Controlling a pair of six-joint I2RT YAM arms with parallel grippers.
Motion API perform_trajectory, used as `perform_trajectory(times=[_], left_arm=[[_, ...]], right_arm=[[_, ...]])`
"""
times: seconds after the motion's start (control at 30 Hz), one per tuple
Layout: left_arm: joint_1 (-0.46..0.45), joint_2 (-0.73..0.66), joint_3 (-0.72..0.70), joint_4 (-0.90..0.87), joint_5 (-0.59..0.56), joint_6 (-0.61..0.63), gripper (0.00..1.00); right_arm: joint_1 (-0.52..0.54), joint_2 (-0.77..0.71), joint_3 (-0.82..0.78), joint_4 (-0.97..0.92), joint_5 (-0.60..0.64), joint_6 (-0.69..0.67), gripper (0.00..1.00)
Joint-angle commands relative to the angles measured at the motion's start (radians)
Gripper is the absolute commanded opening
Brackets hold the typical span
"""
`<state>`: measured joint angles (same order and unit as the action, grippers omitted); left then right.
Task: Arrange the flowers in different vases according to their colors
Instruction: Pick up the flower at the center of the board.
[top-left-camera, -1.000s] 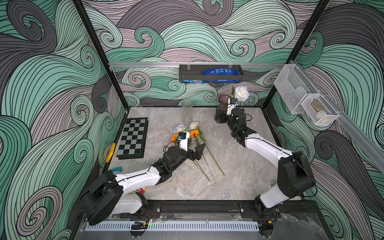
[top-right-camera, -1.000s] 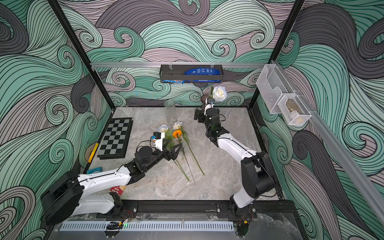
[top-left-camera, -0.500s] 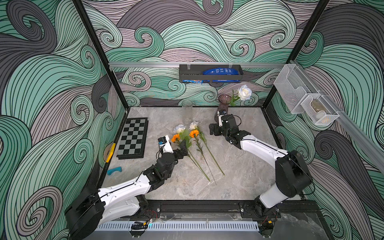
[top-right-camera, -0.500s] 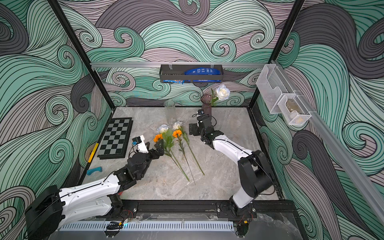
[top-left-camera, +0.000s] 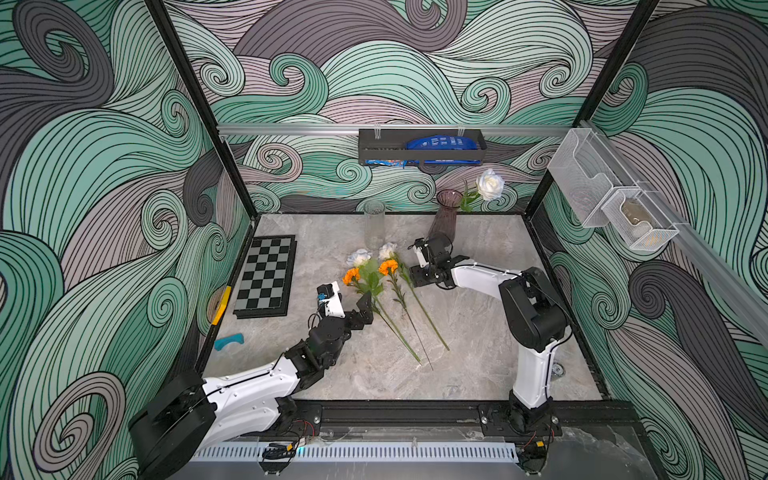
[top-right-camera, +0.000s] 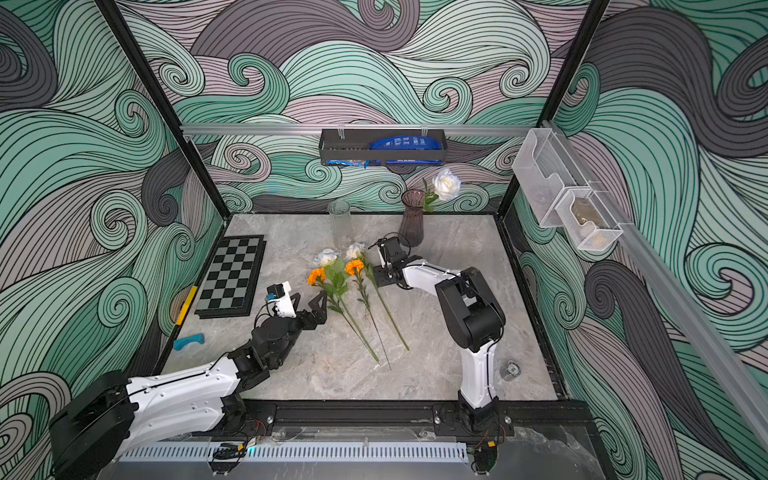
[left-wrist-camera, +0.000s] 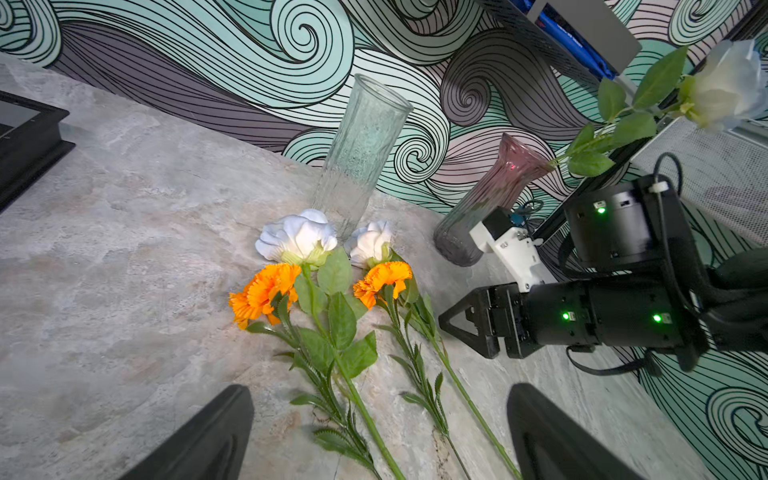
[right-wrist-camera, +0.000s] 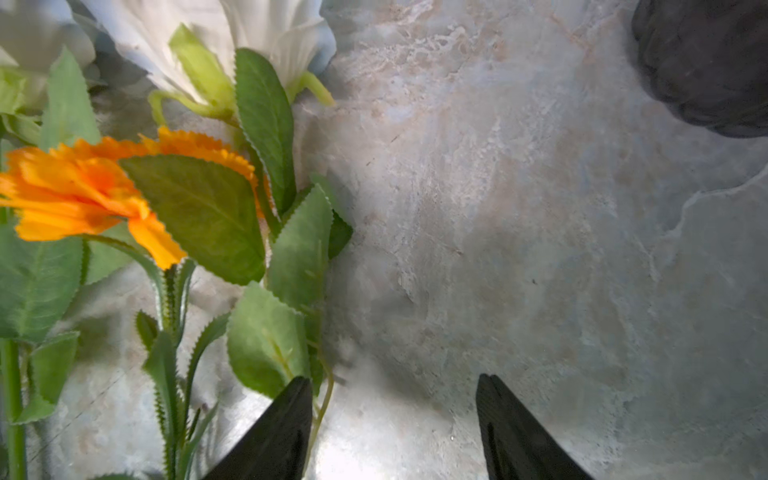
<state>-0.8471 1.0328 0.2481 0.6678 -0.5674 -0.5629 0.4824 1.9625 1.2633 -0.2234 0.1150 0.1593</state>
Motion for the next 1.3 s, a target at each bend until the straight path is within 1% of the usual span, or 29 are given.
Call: perform_trajectory(times=[0.0, 0.23, 0.37, 0.43, 0.5, 0.57, 0.6, 0.63, 0.67, 0.7, 0.73, 0.87, 1.0, 1.07, 1.17, 1.27], left_arm=[[-0.004, 0.015, 0.052, 0.019, 0.051, 0.024, 0.99], [-0.004, 0.061, 0.089, -0.009, 0.067, 0.023, 0.98], [-0.004, 0.068, 0.086, -0.002, 0.076, 0.02, 0.99], [-0.004, 0.079, 0.089, 0.007, 0.095, 0.024, 0.99], [-0.005, 0.093, 0.091, 0.024, 0.139, 0.036, 0.99], [-0.004, 0.11, 0.089, 0.062, 0.214, 0.061, 0.99], [-0.004, 0.121, 0.089, 0.08, 0.255, 0.066, 0.99], [-0.004, 0.131, 0.091, 0.091, 0.288, 0.071, 0.99], [-0.004, 0.142, 0.095, 0.101, 0.314, 0.073, 0.99], [-0.004, 0.156, 0.104, 0.101, 0.332, 0.074, 0.99], [-0.004, 0.167, 0.113, 0.094, 0.336, 0.074, 0.99], [-0.004, 0.196, 0.136, 0.067, 0.331, 0.072, 0.98], [-0.004, 0.197, 0.137, 0.067, 0.329, 0.069, 0.99], [-0.004, 0.194, 0.137, 0.058, 0.305, 0.063, 0.99], [-0.004, 0.174, 0.132, 0.04, 0.247, 0.05, 0.99], [-0.003, 0.133, 0.106, 0.019, 0.131, 0.01, 0.99]], right_arm=[[0.019, -0.003, 0.036, -0.012, -0.056, -0.039, 0.67], [0.031, 0.107, 0.134, -0.068, -0.059, -0.078, 0.65], [0.031, 0.147, 0.166, -0.077, -0.036, -0.089, 0.58], [0.031, 0.174, 0.191, -0.093, -0.033, -0.088, 0.57], [0.037, 0.196, 0.215, -0.106, -0.021, -0.087, 0.55], [0.045, 0.214, 0.246, -0.128, 0.003, -0.093, 0.45], [0.049, 0.221, 0.257, -0.135, 0.016, -0.095, 0.37], [0.05, 0.227, 0.268, -0.143, 0.022, -0.093, 0.28], [0.05, 0.228, 0.275, -0.152, 0.022, -0.091, 0.22], [0.051, 0.23, 0.284, -0.16, 0.027, -0.09, 0.16], [0.051, 0.23, 0.291, -0.169, 0.035, -0.089, 0.14], [0.051, 0.194, 0.299, -0.183, 0.082, -0.077, 0.04], [0.051, 0.118, 0.293, -0.181, 0.117, -0.059, 0.0], [0.052, 0.068, 0.289, -0.18, 0.099, -0.052, 0.0], [0.054, 0.001, 0.286, -0.18, 0.09, -0.042, 0.0], [0.06, -0.078, 0.287, -0.179, 0.082, -0.05, 0.0]])
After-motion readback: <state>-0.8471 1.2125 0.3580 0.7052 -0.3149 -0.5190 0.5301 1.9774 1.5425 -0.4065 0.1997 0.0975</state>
